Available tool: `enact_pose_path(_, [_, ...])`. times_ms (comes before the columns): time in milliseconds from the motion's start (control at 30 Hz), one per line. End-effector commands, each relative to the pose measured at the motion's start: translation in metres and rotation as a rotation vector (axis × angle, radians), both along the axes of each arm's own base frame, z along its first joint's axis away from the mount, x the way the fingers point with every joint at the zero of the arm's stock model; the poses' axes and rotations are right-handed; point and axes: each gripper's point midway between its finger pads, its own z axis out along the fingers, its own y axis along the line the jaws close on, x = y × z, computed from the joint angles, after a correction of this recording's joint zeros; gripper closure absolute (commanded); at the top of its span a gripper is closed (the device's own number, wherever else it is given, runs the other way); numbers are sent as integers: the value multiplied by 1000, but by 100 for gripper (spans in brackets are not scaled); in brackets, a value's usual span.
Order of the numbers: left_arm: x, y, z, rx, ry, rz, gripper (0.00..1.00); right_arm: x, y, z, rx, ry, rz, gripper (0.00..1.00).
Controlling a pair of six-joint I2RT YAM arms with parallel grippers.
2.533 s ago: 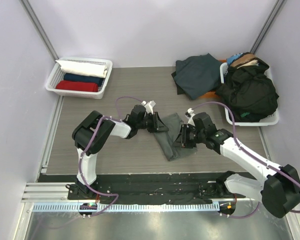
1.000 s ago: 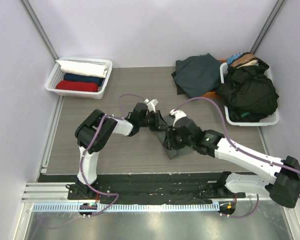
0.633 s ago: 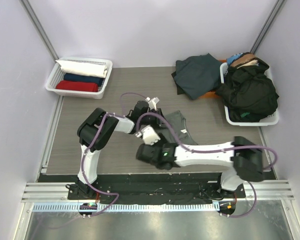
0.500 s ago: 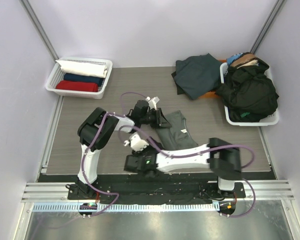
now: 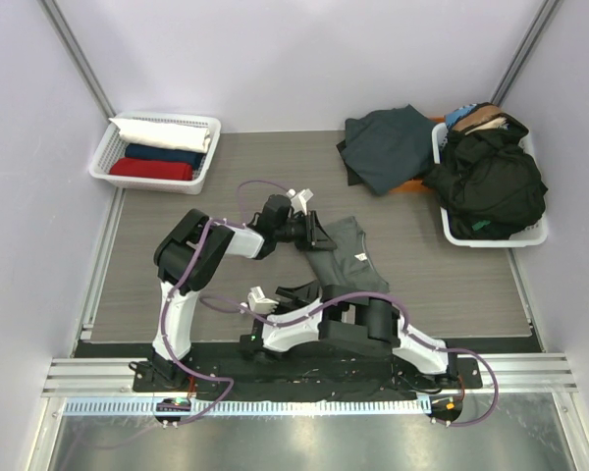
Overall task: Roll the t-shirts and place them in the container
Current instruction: Roll the T-shirt to the center of the board.
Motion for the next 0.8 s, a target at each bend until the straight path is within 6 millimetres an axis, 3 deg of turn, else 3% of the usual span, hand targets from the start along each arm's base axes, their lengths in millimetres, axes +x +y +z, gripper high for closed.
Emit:
enact_pose_path(0, [0, 15, -39, 92, 62, 27, 75, 15, 5, -7, 13, -69, -15, 31])
enact_pose_path(200, [0, 14, -41, 101, 73, 17, 75, 22, -7, -26, -19, -10, -57, 31])
enact_pose_path(333, [1, 15, -42, 113, 76, 13, 75, 28, -13, -36, 48, 77, -90, 31])
enact_pose_path(767, [0, 16, -45, 129, 86, 5, 75, 37, -25, -46, 69, 247, -113, 31])
